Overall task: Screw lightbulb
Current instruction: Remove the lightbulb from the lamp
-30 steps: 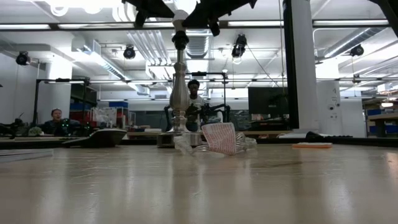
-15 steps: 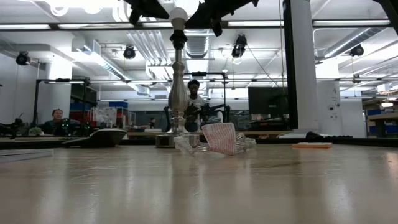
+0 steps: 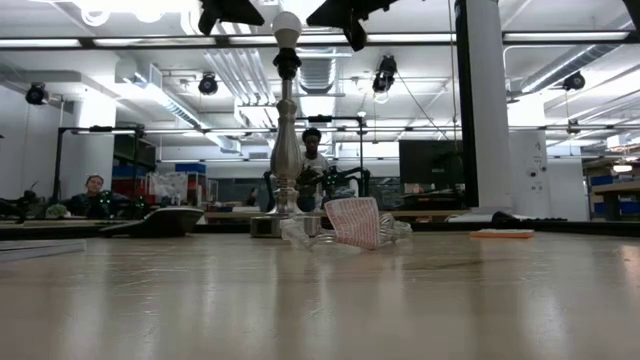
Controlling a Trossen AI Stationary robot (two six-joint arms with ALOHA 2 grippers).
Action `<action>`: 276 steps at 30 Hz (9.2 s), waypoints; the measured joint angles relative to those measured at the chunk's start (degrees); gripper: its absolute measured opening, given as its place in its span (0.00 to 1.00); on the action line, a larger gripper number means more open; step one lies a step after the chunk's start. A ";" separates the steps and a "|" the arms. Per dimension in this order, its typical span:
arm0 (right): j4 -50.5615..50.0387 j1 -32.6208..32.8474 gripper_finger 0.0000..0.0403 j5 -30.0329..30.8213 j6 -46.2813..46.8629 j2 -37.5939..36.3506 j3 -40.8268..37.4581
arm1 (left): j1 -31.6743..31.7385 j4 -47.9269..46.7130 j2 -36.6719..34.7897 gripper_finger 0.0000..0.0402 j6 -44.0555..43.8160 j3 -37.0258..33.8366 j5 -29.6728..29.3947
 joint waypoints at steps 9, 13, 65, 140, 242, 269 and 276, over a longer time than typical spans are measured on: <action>6.92 -1.84 0.00 -7.91 3.39 -0.63 0.07 | 0.05 0.27 0.12 0.00 -0.41 0.00 -6.93; 7.34 -0.91 0.00 -4.71 4.03 -0.63 0.07 | 0.26 1.40 0.92 0.00 1.62 0.00 -7.56; 9.76 0.09 0.00 5.11 2.63 2.89 0.42 | -0.55 4.83 3.16 0.00 -1.30 0.02 0.86; 3.56 1.53 0.00 12.00 -1.37 4.57 6.05 | 0.30 4.90 4.53 0.00 1.53 0.07 1.92; 1.46 -0.37 0.00 1.47 -1.58 2.34 5.92 | 2.68 -1.16 -0.70 0.00 3.44 0.13 4.84; 0.31 -0.95 0.00 7.79 -0.62 4.13 6.82 | 1.28 -1.99 1.12 0.00 2.21 0.13 3.79; -0.80 -1.32 0.00 0.90 -1.61 2.69 6.82 | 0.69 -4.18 -0.96 0.00 3.52 0.13 -1.01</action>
